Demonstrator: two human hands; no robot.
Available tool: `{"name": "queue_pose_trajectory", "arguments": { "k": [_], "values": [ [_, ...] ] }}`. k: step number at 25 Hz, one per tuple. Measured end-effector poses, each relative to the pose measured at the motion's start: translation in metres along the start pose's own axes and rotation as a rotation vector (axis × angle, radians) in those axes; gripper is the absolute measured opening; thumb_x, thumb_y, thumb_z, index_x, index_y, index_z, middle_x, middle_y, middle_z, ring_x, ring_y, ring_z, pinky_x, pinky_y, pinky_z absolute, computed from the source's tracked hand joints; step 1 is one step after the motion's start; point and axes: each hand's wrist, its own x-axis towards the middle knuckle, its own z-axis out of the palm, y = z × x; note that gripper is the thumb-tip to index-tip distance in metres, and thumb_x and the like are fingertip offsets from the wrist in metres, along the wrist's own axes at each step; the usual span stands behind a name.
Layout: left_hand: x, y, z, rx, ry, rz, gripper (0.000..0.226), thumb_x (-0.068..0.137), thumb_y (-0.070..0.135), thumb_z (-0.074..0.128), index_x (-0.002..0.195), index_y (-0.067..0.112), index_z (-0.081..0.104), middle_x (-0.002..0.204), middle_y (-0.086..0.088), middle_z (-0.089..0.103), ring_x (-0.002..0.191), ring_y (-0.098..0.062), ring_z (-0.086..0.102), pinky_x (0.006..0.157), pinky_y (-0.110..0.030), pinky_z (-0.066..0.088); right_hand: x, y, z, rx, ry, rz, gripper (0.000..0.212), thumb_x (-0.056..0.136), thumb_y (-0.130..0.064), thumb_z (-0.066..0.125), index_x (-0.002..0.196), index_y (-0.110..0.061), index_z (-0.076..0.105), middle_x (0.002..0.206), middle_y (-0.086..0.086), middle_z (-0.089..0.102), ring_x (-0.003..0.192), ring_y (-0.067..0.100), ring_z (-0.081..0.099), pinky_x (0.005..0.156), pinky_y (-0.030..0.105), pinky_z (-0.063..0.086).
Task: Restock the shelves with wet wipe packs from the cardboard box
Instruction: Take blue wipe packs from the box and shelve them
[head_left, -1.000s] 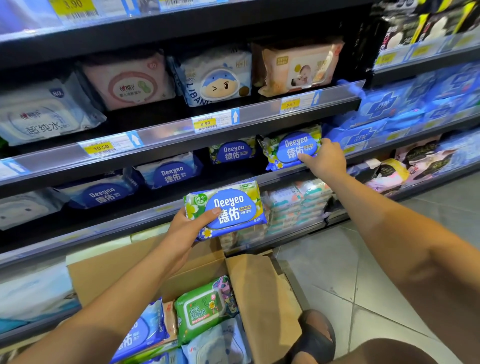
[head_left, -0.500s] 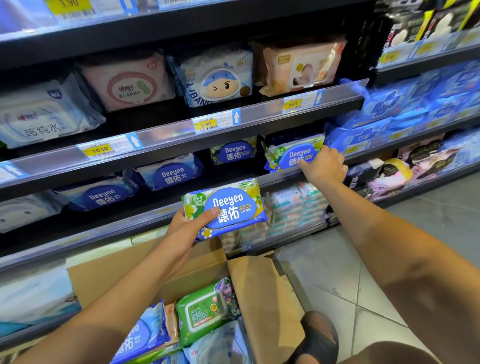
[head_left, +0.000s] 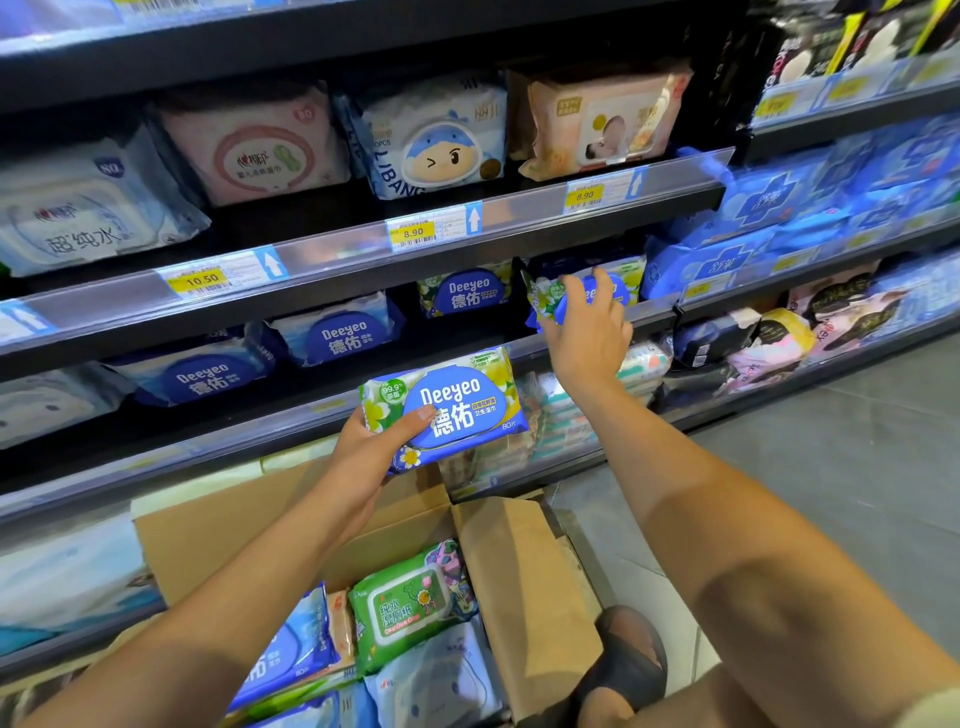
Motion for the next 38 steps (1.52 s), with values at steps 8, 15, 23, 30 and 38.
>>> {"name": "queue_pose_trajectory", "arguments": {
  "k": [8,15,23,30,38],
  "values": [
    [0.009,-0.008,-0.003,0.015,0.005,-0.015,0.072,0.070,0.036,0.089,0.131,0.008,0.063,0.113,-0.008,0.079,0.096,-0.021,0.077,0.078,-0.029,0.061,0.018,0.020,0.003,-0.016,0.106,0.035,0.048,0.090,-0.031,0.076,0.133,-0.033,0.053,0.158,0.003,0.036,0.129,0.031,0.050,0.096,0.049,0.043],
    [0.006,-0.003,-0.004,0.018,0.000,0.005,0.076,0.067,0.039,0.094,0.131,0.012,0.063,0.114,-0.006,0.079,0.101,-0.023,0.077,0.085,-0.034,0.060,0.022,0.033,-0.001,0.060,-0.006,-0.028,0.057,0.092,-0.026,0.074,0.143,-0.030,0.049,0.164,0.008,0.025,0.138,0.036,0.042,0.105,0.054,0.043],
    [-0.019,0.023,0.003,0.027,0.004,0.031,0.090,0.055,0.048,0.096,0.130,0.011,0.062,0.112,-0.006,0.079,0.102,-0.027,0.076,0.099,-0.047,0.058,-0.040,0.017,-0.070,0.441,-0.311,-0.108,0.037,0.101,-0.030,0.060,0.134,-0.014,0.062,0.128,0.006,0.067,0.114,0.022,0.062,0.098,0.039,0.051],
    [-0.040,0.045,0.017,-0.004,0.060,0.063,0.078,0.074,0.035,0.091,0.133,0.016,0.045,0.116,-0.004,0.076,0.091,-0.018,0.078,0.081,-0.038,0.062,-0.112,-0.026,-0.135,0.792,-0.761,0.086,0.026,0.100,-0.054,0.054,0.116,-0.035,0.063,0.110,-0.011,0.060,0.104,0.013,0.055,0.096,0.038,0.052],
    [-0.036,0.046,0.034,0.076,0.074,0.104,0.067,0.073,0.042,0.092,0.122,0.018,0.054,0.117,-0.006,0.076,0.095,-0.020,0.078,0.085,-0.044,0.063,-0.127,-0.009,-0.116,0.905,-0.555,0.042,0.020,0.099,-0.032,0.067,0.117,-0.023,0.072,0.089,-0.020,0.067,0.081,-0.008,0.065,0.060,0.007,0.046]
  ]
}}
